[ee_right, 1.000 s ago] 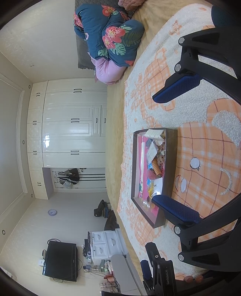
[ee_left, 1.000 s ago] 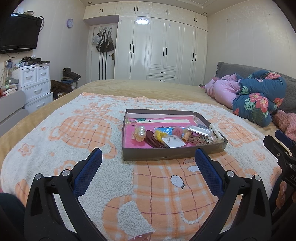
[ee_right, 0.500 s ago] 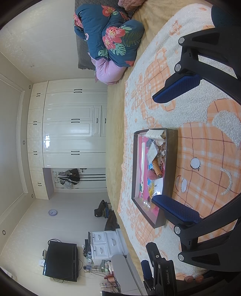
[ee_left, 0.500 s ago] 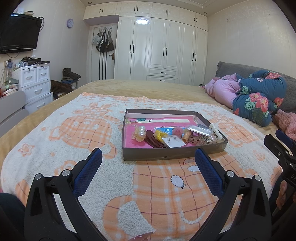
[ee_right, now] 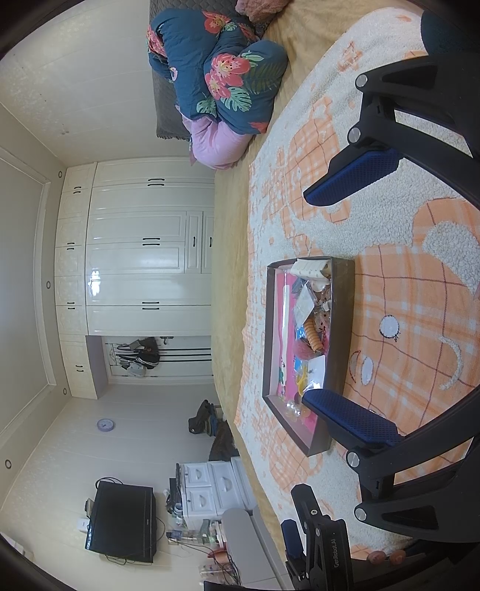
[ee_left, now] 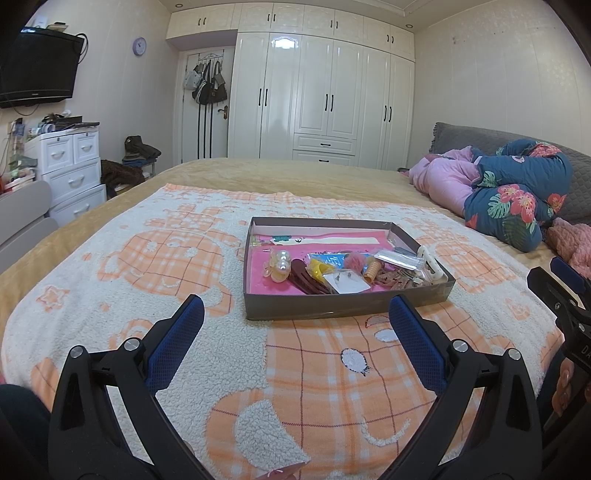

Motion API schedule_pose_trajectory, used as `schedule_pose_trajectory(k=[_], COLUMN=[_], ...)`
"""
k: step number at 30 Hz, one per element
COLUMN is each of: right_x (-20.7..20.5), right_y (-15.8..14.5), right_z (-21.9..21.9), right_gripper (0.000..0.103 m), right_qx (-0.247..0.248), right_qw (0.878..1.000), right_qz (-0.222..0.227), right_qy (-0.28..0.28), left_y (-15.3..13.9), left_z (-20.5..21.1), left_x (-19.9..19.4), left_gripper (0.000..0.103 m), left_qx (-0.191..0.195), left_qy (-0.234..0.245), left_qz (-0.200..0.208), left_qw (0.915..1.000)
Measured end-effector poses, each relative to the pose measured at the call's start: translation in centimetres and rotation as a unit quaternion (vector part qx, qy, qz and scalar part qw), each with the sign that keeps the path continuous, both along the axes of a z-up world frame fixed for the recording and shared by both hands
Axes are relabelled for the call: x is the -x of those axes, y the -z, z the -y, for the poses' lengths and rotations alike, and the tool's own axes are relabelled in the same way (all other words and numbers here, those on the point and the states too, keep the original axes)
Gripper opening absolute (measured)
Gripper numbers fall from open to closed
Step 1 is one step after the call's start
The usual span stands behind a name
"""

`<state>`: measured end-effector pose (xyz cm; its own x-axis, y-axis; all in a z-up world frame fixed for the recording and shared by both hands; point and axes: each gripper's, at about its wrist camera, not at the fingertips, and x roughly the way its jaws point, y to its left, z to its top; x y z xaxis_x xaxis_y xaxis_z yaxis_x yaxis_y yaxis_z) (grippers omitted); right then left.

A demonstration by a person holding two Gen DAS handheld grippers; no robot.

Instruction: Organize jewelry

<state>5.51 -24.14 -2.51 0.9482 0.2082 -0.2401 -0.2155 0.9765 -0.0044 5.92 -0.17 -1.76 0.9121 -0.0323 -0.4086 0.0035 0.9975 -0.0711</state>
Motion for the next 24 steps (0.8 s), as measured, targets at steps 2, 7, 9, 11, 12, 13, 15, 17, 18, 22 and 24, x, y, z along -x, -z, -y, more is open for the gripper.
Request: schedule_pose_trajectory(k=[2, 7, 9, 11, 12, 13, 15, 17, 18, 22, 24], right_x=[0.00, 0.07, 0.06, 0.08, 0.08, 0.06, 0.10, 0.10, 0.09, 0.05, 0.02], right_y=[0.01, 0.00, 0.02, 0.00, -0.02, 0.01, 0.01, 0.02, 0.04, 0.15, 0.20], right_z=[0.01, 0.04, 0.05, 0.04, 0.04, 0.05, 0.07, 0.02, 0.05, -0.07, -0.10], right_gripper=[0.097, 0.097, 0.097, 0.097, 0.097, 0.097, 0.097, 0.097, 0.097, 0.097, 0.097], right_qx=[0.000, 0.000, 0.000, 0.001, 0.001, 0.001, 0.001, 0.002, 0.003, 0.008, 0.008], right_qw=[1.000, 1.000, 1.000, 1.000, 1.000, 1.000, 1.000, 1.000, 1.000, 1.000, 1.000], right_qz=[0.000, 0.000, -0.001, 0.000, 0.000, 0.000, -0.001, -0.001, -0.001, -0.002, -0.003], right_qy=[0.000, 0.001, 0.001, 0.001, 0.001, 0.001, 0.002, 0.002, 0.003, 0.006, 0.007], left_y=[-0.02, -0.02, -0.01, -0.01, -0.02, -0.02, -0.02, 0.00, 0.00, 0.06, 0.11], left_z=[0.04, 0.03, 0.05, 0.05, 0.05, 0.05, 0.00, 0.00, 0.04, -0.10, -0.20], left_x=[0.03, 0.03, 0.02, 0.02, 0.02, 0.03, 0.01, -0.01, -0.01, 0.00, 0.00], left_gripper=[0.092, 0.092, 0.092, 0.092, 0.092, 0.092, 0.092, 0.092, 0.092, 0.092, 0.092], left_qx=[0.001, 0.000, 0.000, 0.000, 0.000, 0.000, 0.000, 0.000, -0.001, 0.002, 0.000], left_qy=[0.000, 0.000, 0.000, 0.000, 0.000, 0.000, 0.000, 0.001, 0.001, 0.000, -0.002], left_qz=[0.000, 0.000, 0.000, 0.000, 0.000, 0.000, 0.000, 0.000, 0.000, 0.000, 0.000], left_qw=[1.0000, 1.0000, 1.0000, 1.0000, 1.0000, 1.0000, 1.0000, 1.0000, 1.0000, 1.0000, 1.0000])
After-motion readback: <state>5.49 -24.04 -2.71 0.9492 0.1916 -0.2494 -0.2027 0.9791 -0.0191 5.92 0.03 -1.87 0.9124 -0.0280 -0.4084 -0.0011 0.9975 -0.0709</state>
